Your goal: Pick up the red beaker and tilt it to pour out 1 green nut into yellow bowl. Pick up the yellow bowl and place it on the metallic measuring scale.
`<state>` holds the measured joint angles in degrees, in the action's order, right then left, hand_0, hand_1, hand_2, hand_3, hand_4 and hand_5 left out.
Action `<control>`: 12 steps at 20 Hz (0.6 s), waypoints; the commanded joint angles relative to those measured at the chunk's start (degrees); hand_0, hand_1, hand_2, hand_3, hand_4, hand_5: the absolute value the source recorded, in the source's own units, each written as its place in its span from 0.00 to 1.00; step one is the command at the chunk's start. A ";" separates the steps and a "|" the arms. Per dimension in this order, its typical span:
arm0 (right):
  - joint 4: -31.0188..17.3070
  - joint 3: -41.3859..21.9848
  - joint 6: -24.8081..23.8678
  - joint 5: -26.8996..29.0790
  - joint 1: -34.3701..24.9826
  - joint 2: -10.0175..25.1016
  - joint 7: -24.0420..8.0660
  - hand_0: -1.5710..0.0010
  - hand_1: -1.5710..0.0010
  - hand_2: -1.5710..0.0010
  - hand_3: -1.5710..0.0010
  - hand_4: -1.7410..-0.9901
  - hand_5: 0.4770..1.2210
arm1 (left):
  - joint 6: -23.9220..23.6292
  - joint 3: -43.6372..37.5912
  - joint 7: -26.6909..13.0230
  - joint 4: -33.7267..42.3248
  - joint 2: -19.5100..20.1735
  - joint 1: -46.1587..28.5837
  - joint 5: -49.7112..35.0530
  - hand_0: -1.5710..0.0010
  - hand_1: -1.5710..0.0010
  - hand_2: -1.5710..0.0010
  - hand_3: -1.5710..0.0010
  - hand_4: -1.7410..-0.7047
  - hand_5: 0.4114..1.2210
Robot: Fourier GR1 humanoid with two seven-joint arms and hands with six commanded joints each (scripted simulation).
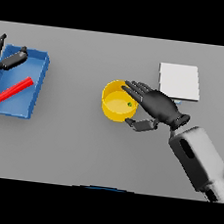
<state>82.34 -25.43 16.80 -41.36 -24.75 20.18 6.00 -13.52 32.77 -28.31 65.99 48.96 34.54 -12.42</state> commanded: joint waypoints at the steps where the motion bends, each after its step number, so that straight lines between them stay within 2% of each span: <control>1: -1.32 -0.70 0.58 -0.35 -1.44 -0.27 0.49 1.00 1.00 1.00 1.00 0.62 0.25 | 0.00 0.02 0.18 -0.25 0.00 -0.09 0.05 1.00 1.00 1.00 1.00 0.91 0.38; 4: -4.17 -2.87 3.42 -1.45 -4.87 0.17 2.17 1.00 1.00 1.00 1.00 0.63 0.28 | 0.42 0.01 1.27 -0.58 0.34 -0.39 0.16 1.00 1.00 1.00 1.00 0.91 0.38; 8: -10.85 -5.05 4.74 -2.43 -9.19 -2.19 2.98 1.00 1.00 1.00 1.00 0.66 0.28 | 0.36 -0.15 1.34 -0.47 0.41 -0.52 -0.09 1.00 1.00 1.00 1.00 0.91 0.38; 10: -11.89 -5.78 5.83 -2.28 -9.64 -2.01 4.86 1.00 1.00 1.00 1.00 0.66 0.28 | 0.20 0.08 1.53 -1.02 -0.12 -0.07 0.31 1.00 1.00 1.00 1.00 0.91 0.39; 12: -13.85 -6.89 6.67 -2.93 -10.44 -2.36 5.24 1.00 1.00 1.00 1.00 0.64 0.27 | 0.63 -0.06 1.50 -1.24 0.00 0.44 0.24 1.00 1.00 1.00 1.00 0.91 0.40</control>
<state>68.49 -32.33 23.47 -44.28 -35.18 17.80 11.24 -12.89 32.72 -26.86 64.75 48.95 35.00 -12.19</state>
